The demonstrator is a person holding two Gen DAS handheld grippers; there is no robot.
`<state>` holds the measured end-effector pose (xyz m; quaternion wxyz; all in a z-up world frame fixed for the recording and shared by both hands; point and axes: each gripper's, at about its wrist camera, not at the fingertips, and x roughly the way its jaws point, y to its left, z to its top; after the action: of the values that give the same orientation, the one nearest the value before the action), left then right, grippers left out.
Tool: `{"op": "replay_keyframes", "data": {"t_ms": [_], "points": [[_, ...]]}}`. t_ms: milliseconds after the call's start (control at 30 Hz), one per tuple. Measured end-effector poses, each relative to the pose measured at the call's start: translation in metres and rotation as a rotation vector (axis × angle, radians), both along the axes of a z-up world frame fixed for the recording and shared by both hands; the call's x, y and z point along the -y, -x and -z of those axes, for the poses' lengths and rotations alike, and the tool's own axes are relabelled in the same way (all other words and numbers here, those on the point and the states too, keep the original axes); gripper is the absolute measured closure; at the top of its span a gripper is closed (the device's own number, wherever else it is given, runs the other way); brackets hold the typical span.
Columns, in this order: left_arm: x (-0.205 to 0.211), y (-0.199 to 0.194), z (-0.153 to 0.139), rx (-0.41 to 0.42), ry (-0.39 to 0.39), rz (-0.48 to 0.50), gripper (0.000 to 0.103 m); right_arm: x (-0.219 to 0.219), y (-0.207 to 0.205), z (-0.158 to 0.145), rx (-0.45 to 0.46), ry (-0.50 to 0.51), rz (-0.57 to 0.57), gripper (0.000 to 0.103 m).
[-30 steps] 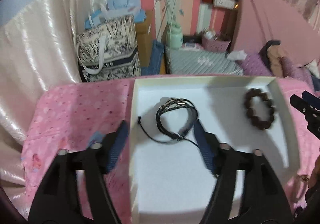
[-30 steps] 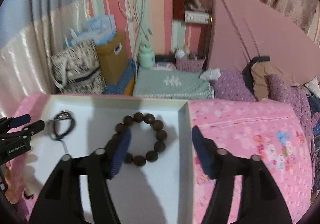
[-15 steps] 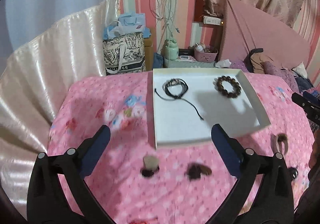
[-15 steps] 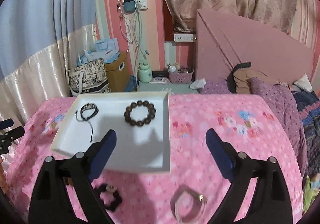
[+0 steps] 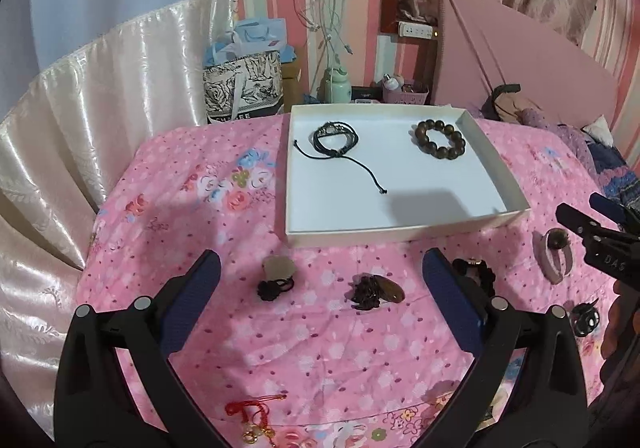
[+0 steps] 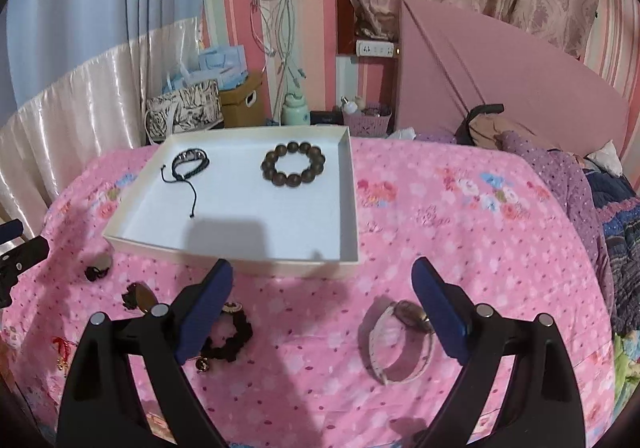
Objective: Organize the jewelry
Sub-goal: 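Move both tools back toward the remaining jewelry beside the tray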
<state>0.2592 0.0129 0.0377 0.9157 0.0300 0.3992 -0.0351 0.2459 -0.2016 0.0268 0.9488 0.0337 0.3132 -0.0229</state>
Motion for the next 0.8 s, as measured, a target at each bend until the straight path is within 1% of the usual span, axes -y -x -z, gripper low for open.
{"op": "replay_keyframes", "data": {"t_ms": [167,267,400,567,667,800], "points": [[0.004,-0.005,0.019,-0.019,0.000,0.002,0.003,-0.003,-0.005,0.012,-0.014,0.021,0.011,0.012],[0.004,-0.009,0.030,-0.034,0.001,-0.006,0.003,-0.001,-0.009,0.017,-0.017,0.011,0.016,0.012],[0.000,-0.016,0.046,-0.070,0.026,0.001,0.003,0.001,-0.015,0.030,-0.038,-0.013,0.020,0.012],[-0.005,-0.025,0.067,-0.118,0.032,-0.004,0.003,-0.004,-0.022,0.045,-0.065,0.004,0.023,0.012],[-0.006,-0.028,0.077,-0.148,0.055,0.017,0.003,-0.011,-0.025,0.054,-0.084,0.007,0.001,0.012],[-0.002,-0.027,0.086,-0.169,0.073,0.047,0.003,-0.021,-0.027,0.064,-0.105,-0.012,-0.040,0.012]]}}
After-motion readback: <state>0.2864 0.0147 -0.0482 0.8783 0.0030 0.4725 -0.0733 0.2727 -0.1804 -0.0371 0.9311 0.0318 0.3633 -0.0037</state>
